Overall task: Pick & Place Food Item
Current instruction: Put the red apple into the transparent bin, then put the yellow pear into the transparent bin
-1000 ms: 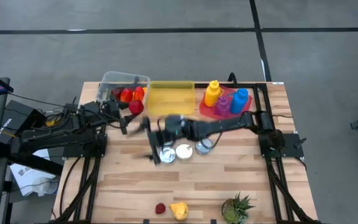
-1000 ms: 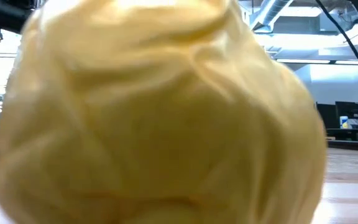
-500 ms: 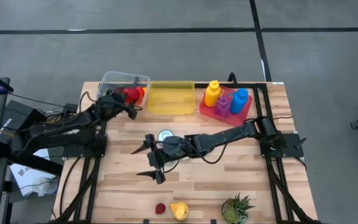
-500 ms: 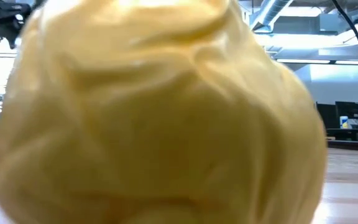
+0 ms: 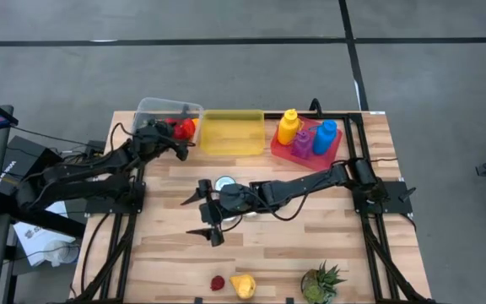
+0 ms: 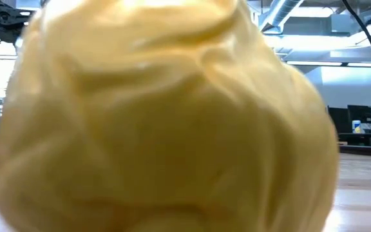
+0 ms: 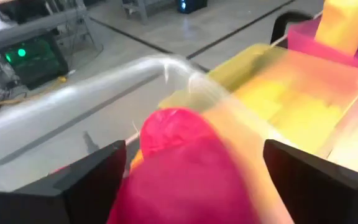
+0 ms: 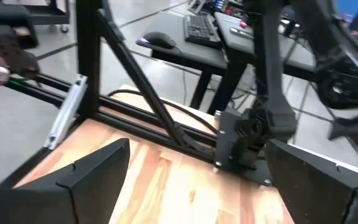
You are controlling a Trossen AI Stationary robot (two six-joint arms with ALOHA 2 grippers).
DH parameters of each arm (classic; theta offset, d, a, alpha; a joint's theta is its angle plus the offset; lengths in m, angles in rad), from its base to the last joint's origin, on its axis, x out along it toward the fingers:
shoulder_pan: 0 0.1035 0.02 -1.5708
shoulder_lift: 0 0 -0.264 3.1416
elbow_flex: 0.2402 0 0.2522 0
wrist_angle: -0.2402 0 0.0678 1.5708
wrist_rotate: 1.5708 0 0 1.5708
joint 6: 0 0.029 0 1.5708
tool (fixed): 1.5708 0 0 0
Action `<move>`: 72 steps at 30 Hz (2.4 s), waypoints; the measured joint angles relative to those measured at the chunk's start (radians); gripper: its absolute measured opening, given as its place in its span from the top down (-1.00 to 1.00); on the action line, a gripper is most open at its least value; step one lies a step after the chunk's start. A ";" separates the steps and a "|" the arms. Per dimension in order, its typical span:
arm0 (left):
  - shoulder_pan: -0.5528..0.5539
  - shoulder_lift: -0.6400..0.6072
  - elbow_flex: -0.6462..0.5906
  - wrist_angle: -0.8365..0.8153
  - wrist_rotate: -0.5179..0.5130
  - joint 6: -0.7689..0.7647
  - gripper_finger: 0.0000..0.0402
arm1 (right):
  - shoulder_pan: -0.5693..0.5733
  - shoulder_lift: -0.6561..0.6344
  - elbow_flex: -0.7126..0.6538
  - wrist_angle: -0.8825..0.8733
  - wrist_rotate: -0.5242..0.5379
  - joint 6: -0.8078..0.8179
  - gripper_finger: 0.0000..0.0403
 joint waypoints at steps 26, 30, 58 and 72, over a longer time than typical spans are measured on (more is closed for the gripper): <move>-0.263 -0.375 -0.030 -0.044 0.660 -0.187 -0.71 | 0.083 -0.001 0.000 -0.561 0.072 0.317 -0.80; -0.386 -0.373 -0.079 0.007 0.650 -0.187 -0.66 | 0.100 -0.001 0.000 -0.672 0.040 0.436 -0.80; -0.509 -0.355 -0.146 0.106 0.565 -0.183 -0.59 | 0.345 0.100 0.001 -0.640 -0.090 0.655 -0.80; -0.509 -0.312 -0.145 0.115 0.547 -0.179 -0.59 | 0.332 0.163 0.003 -0.594 -0.144 0.645 -0.80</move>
